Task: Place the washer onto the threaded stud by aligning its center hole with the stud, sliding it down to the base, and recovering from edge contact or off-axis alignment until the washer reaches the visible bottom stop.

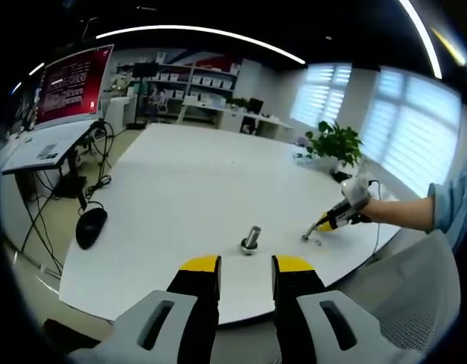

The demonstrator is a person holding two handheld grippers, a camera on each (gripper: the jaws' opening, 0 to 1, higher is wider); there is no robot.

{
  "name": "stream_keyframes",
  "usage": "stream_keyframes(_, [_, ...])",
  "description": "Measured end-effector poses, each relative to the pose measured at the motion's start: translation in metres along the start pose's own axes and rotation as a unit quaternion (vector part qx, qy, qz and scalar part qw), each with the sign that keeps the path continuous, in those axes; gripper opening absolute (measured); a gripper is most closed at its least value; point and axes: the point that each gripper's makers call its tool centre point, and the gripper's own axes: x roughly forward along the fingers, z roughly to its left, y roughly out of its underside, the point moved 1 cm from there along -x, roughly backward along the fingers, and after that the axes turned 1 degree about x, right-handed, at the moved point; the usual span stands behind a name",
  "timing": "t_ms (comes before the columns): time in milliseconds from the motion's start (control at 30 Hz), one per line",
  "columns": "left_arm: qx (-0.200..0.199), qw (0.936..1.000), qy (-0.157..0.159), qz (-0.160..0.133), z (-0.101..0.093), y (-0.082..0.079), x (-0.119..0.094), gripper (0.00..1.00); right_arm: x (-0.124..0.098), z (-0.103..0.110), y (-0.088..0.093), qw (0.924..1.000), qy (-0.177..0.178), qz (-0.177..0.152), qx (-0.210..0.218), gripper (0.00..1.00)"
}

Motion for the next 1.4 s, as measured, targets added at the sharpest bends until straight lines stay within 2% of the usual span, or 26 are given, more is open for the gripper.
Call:
stream_keyframes(300, [-0.001, 1.0000, 0.000, -0.001, 0.000, 0.000, 0.000, 0.25, 0.004, -0.005, -0.001, 1.0000, 0.007, -0.002, 0.002, 0.18])
stream_keyframes(633, [-0.001, 1.0000, 0.001, -0.002, 0.000, -0.001, 0.000, 0.25, 0.002, -0.004, -0.001, 0.9997, 0.011, -0.024, 0.002, 0.14])
stream_keyframes(800, [0.000, 1.0000, 0.001, -0.002, 0.000, -0.001, 0.000, 0.25, -0.002, -0.001, -0.003, 0.9994, 0.017, -0.024, -0.021, 0.14])
stream_keyframes(1000, [0.000, 1.0000, 0.001, -0.004, 0.000, -0.001, 0.000, 0.25, -0.013, 0.009, -0.019, 0.9983, 0.011, -0.047, -0.032, 0.14])
stream_keyframes(1133, [0.000, 1.0000, 0.002, -0.004, 0.000, -0.001, 0.000, 0.25, -0.014, 0.014, -0.026, 0.9979, 0.007, -0.047, -0.042, 0.14])
stream_keyframes(1400, [-0.001, 1.0000, 0.001, -0.005, 0.000, -0.002, 0.000, 0.25, -0.030, 0.034, -0.056, 0.9950, -0.014, -0.080, -0.057, 0.14])
